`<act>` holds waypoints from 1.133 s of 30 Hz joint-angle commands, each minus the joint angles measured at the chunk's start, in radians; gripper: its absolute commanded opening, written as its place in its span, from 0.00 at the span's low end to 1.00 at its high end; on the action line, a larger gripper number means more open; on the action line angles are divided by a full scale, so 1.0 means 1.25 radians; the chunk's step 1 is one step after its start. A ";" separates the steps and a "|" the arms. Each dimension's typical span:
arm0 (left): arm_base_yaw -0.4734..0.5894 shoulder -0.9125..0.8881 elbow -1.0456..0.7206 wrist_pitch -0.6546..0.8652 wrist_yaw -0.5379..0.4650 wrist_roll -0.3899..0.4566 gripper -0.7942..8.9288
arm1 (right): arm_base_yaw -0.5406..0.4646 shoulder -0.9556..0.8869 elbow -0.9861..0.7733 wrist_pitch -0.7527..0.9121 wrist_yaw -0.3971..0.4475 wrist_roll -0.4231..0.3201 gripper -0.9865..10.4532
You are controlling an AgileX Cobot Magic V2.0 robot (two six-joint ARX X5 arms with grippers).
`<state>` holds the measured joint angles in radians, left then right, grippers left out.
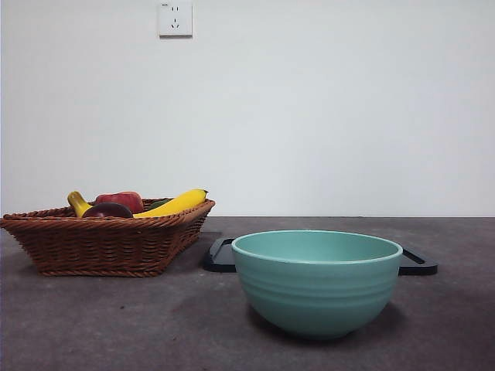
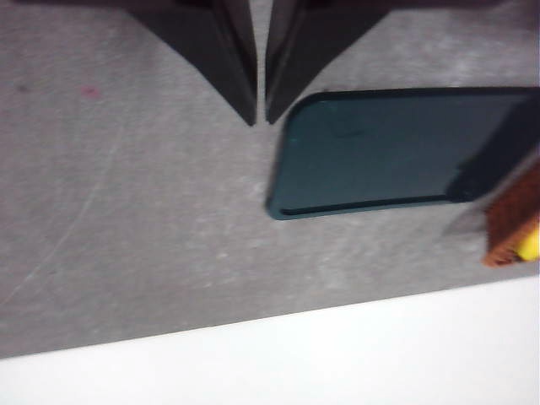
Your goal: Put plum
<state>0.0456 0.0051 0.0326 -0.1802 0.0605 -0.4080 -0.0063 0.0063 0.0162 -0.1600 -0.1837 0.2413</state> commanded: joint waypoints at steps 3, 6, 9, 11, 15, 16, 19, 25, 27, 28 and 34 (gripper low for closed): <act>0.002 0.000 0.028 -0.018 0.024 -0.068 0.09 | 0.002 -0.002 0.028 -0.007 -0.009 0.091 0.09; 0.002 0.005 0.068 -0.043 0.027 -0.083 0.09 | 0.002 -0.001 0.069 -0.034 -0.009 0.095 0.09; 0.002 0.020 0.118 -0.071 0.042 -0.082 0.09 | 0.002 0.006 0.124 -0.081 -0.009 0.094 0.09; 0.002 0.037 0.154 -0.089 0.044 -0.081 0.09 | 0.002 0.019 0.162 -0.110 -0.009 0.094 0.09; 0.002 0.096 0.238 -0.133 0.087 -0.045 0.09 | 0.003 0.067 0.252 -0.170 -0.027 0.085 0.09; 0.002 0.117 0.261 -0.146 0.111 -0.027 0.09 | 0.003 0.084 0.278 -0.188 -0.035 0.079 0.09; 0.002 0.187 0.327 -0.193 0.188 0.035 0.09 | 0.003 0.146 0.355 -0.244 -0.084 0.051 0.09; -0.004 0.343 0.457 -0.285 0.330 0.153 0.09 | 0.003 0.309 0.518 -0.384 -0.211 -0.021 0.09; -0.011 0.390 0.501 -0.322 0.360 0.187 0.09 | 0.004 0.362 0.570 -0.434 -0.242 -0.046 0.09; -0.016 0.415 0.526 -0.343 0.375 0.206 0.09 | 0.005 0.392 0.598 -0.463 -0.256 -0.062 0.09; -0.060 0.543 0.675 -0.485 0.402 0.309 0.09 | 0.035 0.524 0.730 -0.591 -0.281 -0.145 0.09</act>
<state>-0.0242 0.6643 0.8406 -0.7734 0.5560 -0.0944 0.0311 0.6437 0.9016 -0.8909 -0.5289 0.1150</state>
